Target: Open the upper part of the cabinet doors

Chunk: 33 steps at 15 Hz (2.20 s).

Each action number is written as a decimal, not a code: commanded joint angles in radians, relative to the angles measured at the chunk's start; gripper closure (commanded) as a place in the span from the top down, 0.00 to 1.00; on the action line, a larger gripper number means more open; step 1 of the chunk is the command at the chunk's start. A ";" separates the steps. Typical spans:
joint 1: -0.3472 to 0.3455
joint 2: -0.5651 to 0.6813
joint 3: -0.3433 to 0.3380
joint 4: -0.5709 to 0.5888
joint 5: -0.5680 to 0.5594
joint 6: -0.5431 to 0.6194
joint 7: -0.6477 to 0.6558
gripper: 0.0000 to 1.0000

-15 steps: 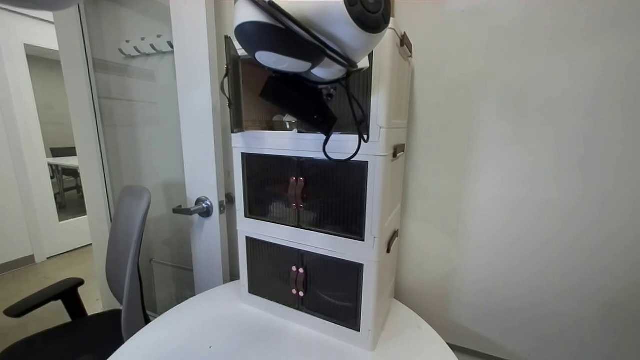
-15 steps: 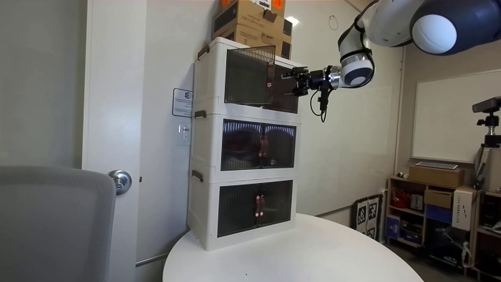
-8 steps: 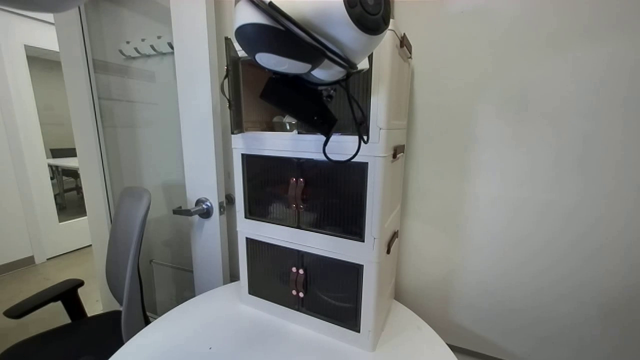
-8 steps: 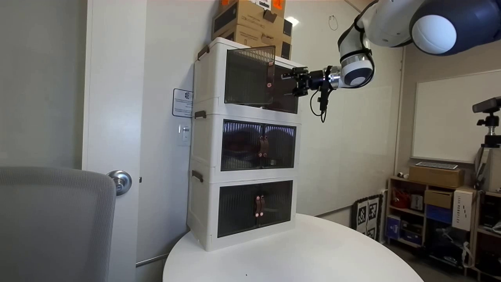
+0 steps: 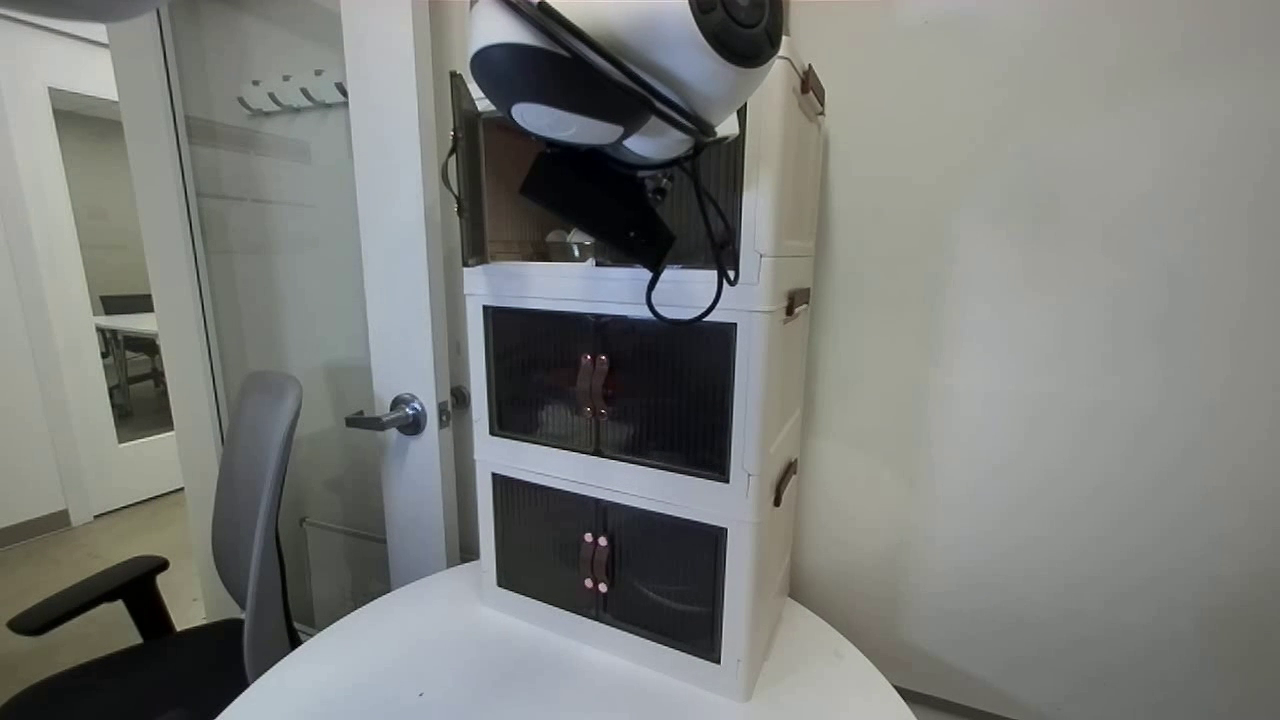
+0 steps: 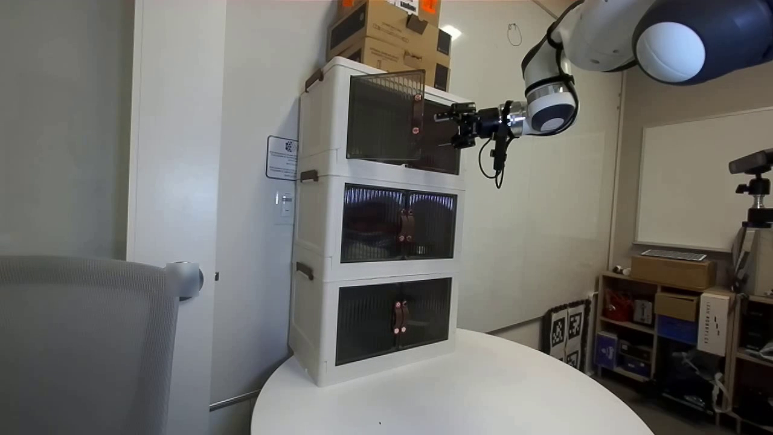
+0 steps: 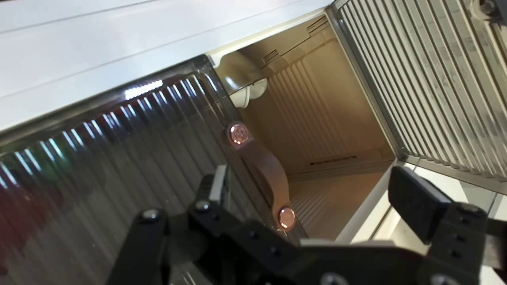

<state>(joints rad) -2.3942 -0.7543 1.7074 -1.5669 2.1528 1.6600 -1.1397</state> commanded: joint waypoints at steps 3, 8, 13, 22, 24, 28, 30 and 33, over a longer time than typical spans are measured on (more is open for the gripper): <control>0.006 -0.014 -0.015 -0.003 0.014 -0.009 0.006 1.00; 0.006 -0.014 -0.015 -0.003 0.014 -0.009 0.006 1.00; 0.006 -0.014 -0.015 -0.003 0.014 -0.009 0.006 1.00; 0.095 -0.051 -0.011 0.042 0.095 0.115 -0.103 1.00; 0.105 -0.060 -0.009 0.052 0.133 0.121 -0.154 1.00; 0.122 -0.066 -0.019 0.047 0.196 0.120 -0.233 1.00; 0.128 -0.067 -0.034 0.039 0.214 0.150 -0.245 1.00; 0.175 -0.074 -0.093 0.005 0.162 0.244 -0.192 1.00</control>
<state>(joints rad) -2.2617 -0.8002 1.6798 -1.5411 2.3310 1.8253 -1.3643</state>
